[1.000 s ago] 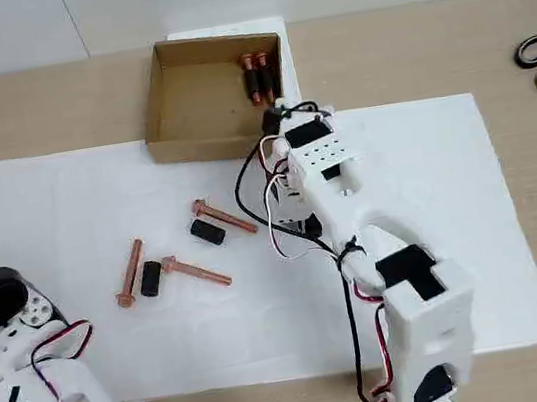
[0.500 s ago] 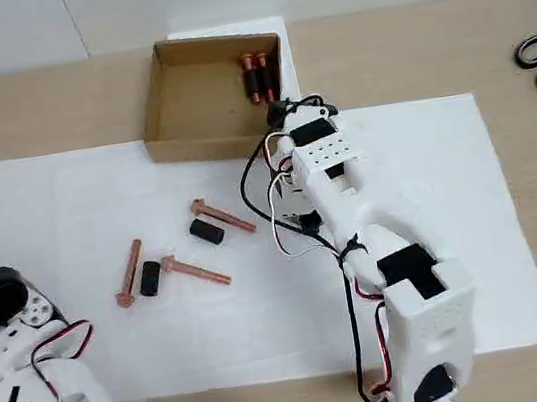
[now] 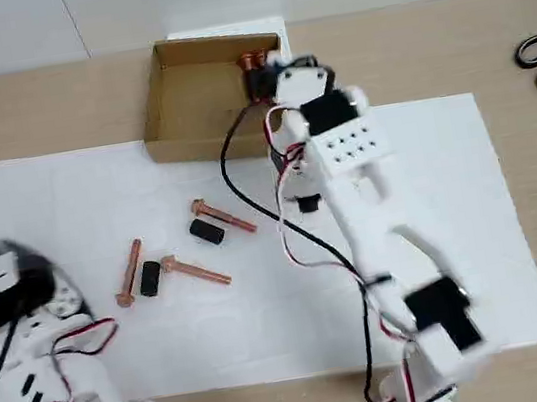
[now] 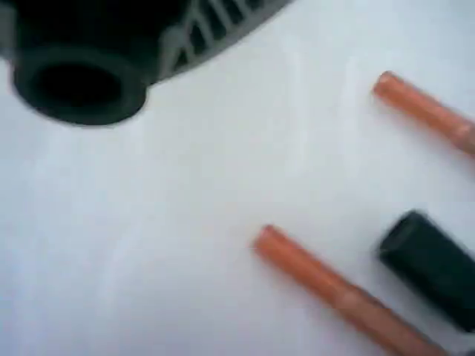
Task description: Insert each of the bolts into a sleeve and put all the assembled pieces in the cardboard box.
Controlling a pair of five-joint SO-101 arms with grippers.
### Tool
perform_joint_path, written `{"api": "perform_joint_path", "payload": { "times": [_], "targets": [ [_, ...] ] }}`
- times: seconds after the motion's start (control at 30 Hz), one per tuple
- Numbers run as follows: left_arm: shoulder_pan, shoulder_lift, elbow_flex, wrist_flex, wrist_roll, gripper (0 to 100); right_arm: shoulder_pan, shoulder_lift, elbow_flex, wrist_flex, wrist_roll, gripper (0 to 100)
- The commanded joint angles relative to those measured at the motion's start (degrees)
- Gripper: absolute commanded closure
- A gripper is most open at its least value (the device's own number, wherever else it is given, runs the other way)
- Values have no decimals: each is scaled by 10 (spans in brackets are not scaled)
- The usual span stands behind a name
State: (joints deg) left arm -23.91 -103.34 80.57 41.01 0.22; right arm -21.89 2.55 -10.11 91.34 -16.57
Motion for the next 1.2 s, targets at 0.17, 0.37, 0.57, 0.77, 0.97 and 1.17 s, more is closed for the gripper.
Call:
{"api": "perform_joint_path", "payload": {
  "times": [0.17, 0.37, 0.57, 0.77, 0.97, 1.17],
  "targets": [
    [152, -7, -23, 18, 0, 994, 0, -256, 27, 0, 11, 995],
    [156, -7, -23, 67, 1, 994, 4, -367, 225, -47, 10, 992],
    [155, -4, -88, 185, 52, 994, 5, -554, 401, -189, 33, 992],
    [151, 62, -161, 273, 127, 994, 74, -713, 652, -341, 38, 994],
    [154, 300, -339, 271, 169, 994, 115, -840, 796, -436, 99, 995],
    [158, 545, -540, 283, 316, 994, 115, -945, 848, -441, 140, 995]
  ]
}}
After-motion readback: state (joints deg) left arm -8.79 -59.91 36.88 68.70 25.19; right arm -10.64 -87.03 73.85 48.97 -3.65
